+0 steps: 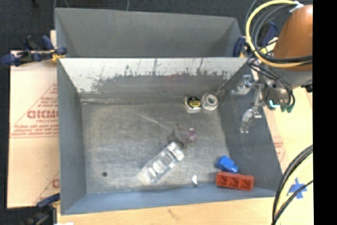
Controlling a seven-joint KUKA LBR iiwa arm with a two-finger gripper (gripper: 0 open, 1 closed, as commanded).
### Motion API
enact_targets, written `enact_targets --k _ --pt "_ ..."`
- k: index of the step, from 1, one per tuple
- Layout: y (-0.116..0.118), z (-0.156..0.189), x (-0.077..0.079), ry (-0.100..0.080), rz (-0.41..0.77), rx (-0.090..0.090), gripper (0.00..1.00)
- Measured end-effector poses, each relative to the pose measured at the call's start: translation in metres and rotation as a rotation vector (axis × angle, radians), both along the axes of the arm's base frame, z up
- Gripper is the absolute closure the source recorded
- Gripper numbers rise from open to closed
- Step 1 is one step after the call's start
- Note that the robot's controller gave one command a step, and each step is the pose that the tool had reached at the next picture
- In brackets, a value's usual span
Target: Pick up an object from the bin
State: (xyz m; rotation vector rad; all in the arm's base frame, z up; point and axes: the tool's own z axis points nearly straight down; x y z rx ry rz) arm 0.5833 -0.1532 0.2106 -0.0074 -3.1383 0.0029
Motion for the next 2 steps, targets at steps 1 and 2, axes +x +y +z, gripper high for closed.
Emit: enact_targets --k 1,2 --pt "0.041 -0.127 -0.068 -0.014 0.029 -0.002 0.00" --pt "0.162 -0.053 -0.053 -0.011 0.375 0.003 0.00"
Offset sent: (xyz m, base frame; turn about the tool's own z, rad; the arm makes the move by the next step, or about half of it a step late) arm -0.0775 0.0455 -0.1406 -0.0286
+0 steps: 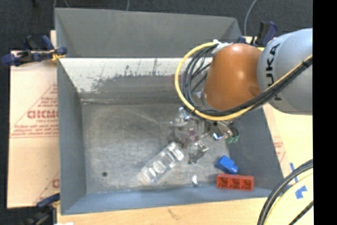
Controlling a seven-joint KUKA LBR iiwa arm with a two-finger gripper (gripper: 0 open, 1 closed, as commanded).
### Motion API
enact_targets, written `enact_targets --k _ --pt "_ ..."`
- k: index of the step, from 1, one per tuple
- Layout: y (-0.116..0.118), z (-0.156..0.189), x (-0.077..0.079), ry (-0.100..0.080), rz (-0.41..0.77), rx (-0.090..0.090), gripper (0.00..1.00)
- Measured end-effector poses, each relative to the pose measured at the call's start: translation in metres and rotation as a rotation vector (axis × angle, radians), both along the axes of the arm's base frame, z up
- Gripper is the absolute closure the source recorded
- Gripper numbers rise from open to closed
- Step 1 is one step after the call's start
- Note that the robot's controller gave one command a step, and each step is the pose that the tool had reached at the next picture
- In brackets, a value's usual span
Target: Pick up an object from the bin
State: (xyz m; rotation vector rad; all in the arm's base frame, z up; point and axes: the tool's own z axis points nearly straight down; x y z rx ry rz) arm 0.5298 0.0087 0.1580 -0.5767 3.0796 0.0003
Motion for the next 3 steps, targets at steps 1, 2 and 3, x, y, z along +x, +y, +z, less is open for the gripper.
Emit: enact_targets --k 1,2,3 --pt "-0.006 -0.074 0.013 0.001 0.022 -0.001 0.00" --pt "0.006 -0.082 -0.004 -0.016 0.406 -0.008 0.00" --pt "0.018 -0.083 -0.005 -0.010 0.417 -0.009 0.00"
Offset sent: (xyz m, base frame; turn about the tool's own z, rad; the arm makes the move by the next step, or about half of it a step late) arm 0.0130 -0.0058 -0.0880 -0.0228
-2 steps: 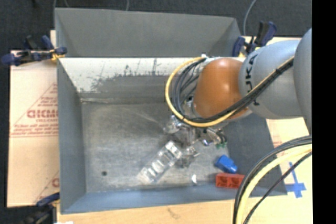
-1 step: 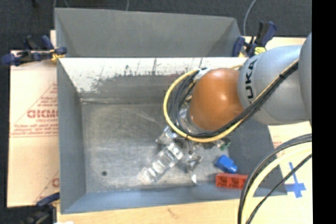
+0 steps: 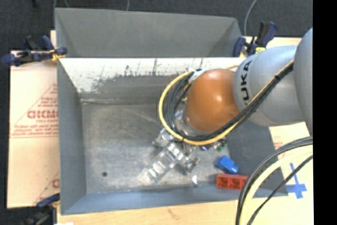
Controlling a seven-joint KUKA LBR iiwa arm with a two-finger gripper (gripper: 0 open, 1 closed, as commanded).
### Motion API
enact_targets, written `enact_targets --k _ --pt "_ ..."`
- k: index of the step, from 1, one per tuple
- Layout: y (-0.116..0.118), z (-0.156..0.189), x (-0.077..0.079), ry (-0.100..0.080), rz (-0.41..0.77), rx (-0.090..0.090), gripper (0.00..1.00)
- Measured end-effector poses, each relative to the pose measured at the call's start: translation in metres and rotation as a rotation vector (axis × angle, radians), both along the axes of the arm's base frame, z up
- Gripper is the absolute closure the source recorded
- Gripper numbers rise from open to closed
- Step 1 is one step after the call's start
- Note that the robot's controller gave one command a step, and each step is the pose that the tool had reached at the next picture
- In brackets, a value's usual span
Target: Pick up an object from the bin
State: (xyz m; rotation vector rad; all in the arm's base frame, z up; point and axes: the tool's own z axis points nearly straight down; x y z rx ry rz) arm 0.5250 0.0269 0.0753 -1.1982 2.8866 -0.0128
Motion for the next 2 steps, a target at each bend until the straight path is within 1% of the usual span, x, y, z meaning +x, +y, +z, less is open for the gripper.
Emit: enact_targets --k 1,2 --pt "0.002 0.002 0.001 -0.005 0.002 0.003 1.00" --pt "0.017 0.169 -0.001 0.010 0.025 0.001 1.00"
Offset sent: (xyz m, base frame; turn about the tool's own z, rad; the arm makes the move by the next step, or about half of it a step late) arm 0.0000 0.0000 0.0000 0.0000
